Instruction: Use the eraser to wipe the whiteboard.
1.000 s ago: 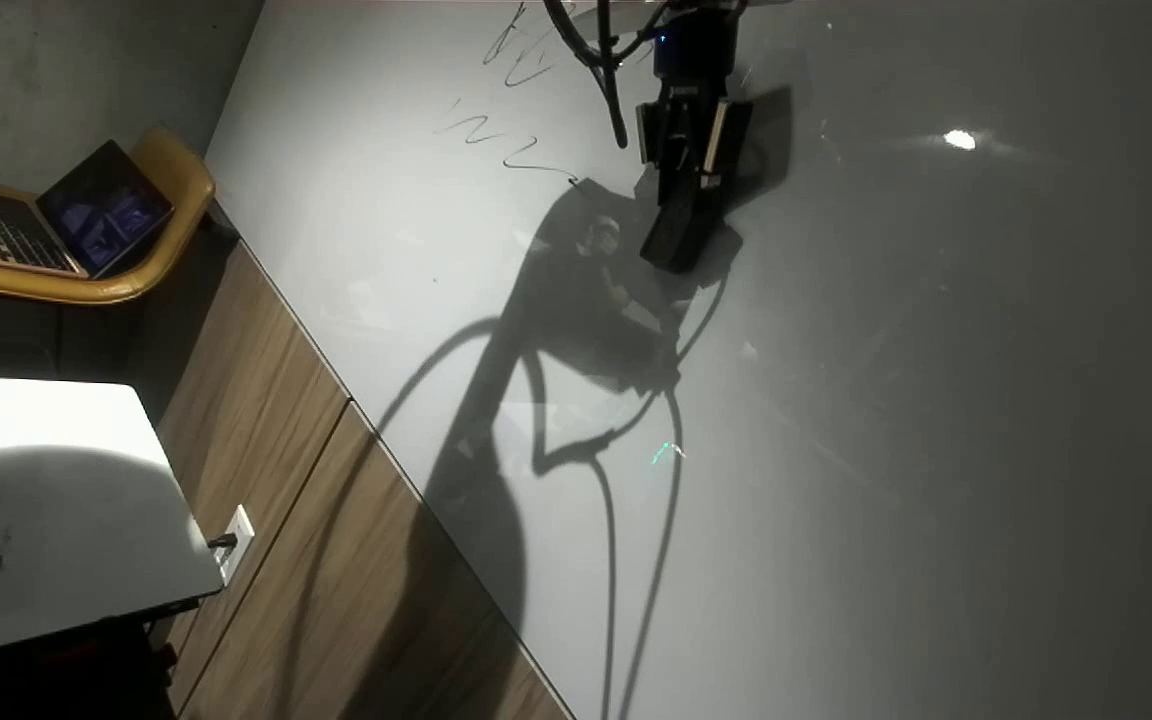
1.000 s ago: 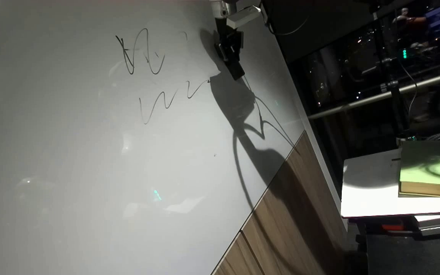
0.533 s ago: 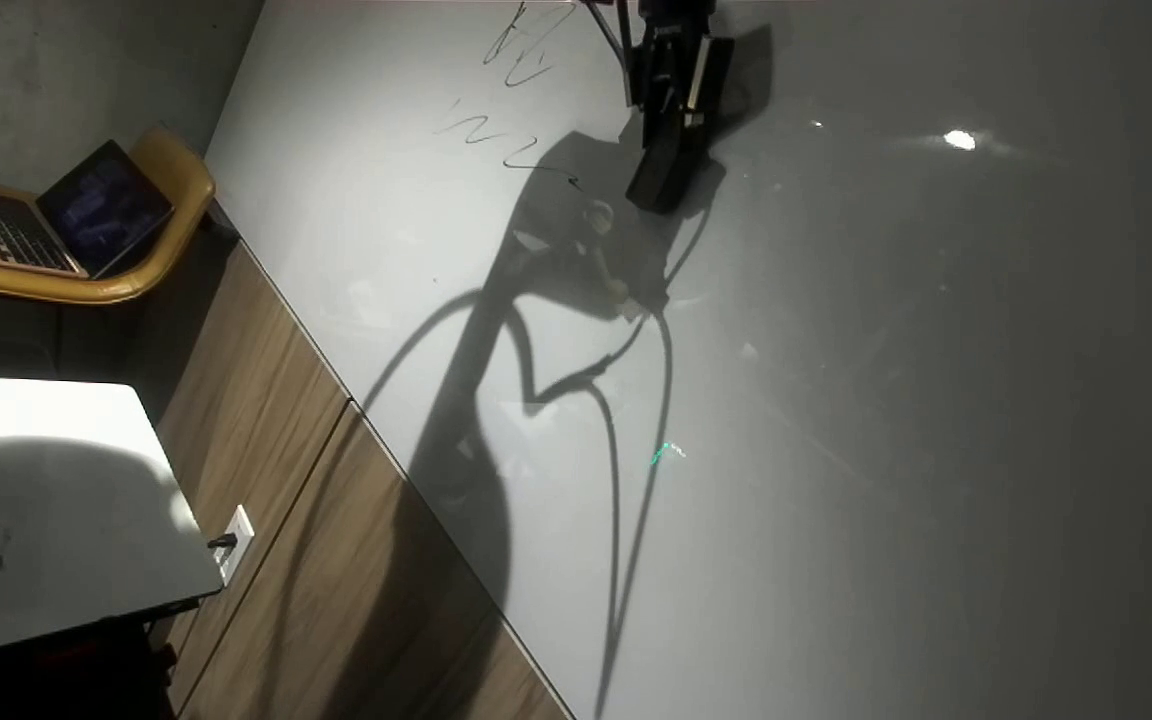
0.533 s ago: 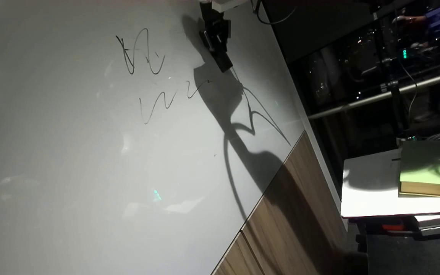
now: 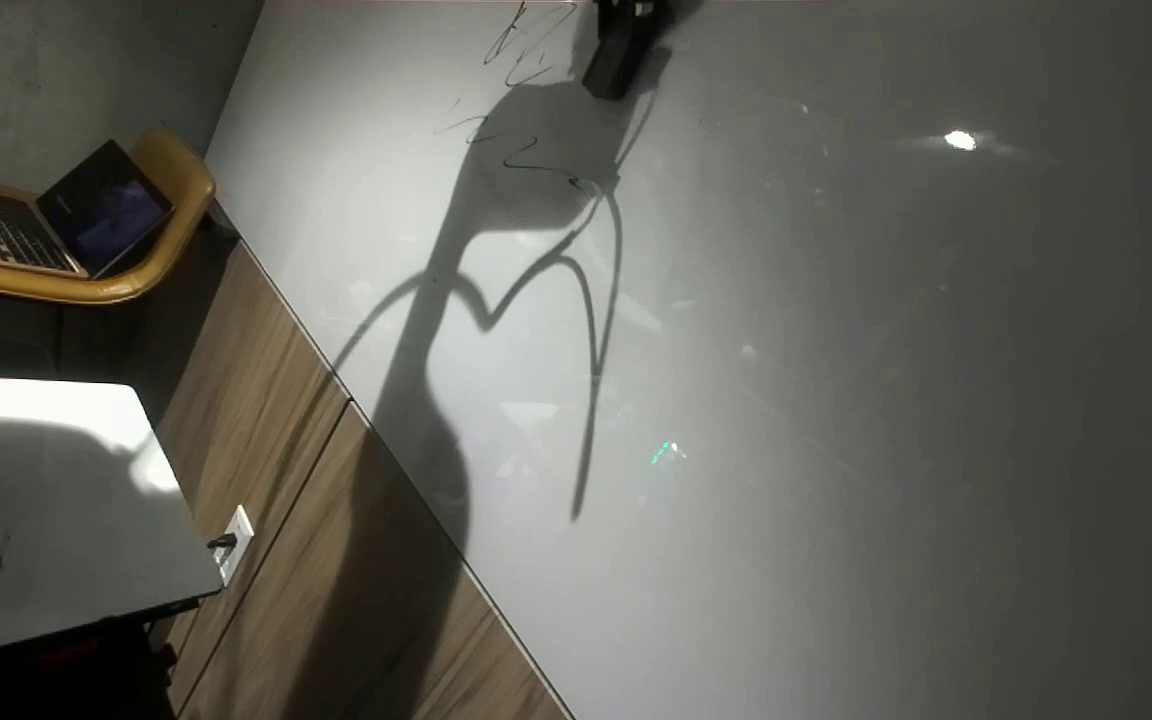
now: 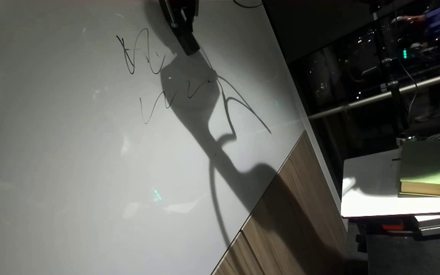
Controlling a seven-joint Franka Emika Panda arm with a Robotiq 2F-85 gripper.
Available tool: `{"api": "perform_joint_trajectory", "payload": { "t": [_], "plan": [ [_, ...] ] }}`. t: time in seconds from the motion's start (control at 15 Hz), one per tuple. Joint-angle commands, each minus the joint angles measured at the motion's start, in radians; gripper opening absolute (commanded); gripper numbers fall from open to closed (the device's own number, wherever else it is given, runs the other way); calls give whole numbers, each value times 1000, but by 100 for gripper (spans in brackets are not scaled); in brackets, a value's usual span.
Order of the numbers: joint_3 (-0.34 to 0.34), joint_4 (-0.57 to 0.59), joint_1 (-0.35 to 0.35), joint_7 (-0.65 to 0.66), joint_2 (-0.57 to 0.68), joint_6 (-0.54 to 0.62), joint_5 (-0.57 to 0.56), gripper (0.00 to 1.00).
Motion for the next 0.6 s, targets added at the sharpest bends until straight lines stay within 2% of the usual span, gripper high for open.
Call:
{"api": "perform_joint_trajectory", "payload": {
  "t": [0.0, 0.2, 0.53],
  "plan": [
    [67, 186, 68, 57, 116, 65, -50, 29],
    [109, 278, 127, 87, 177, 71, -85, 29],
    [157, 296, 187, 132, 223, 93, -130, 29]
  ]
}}
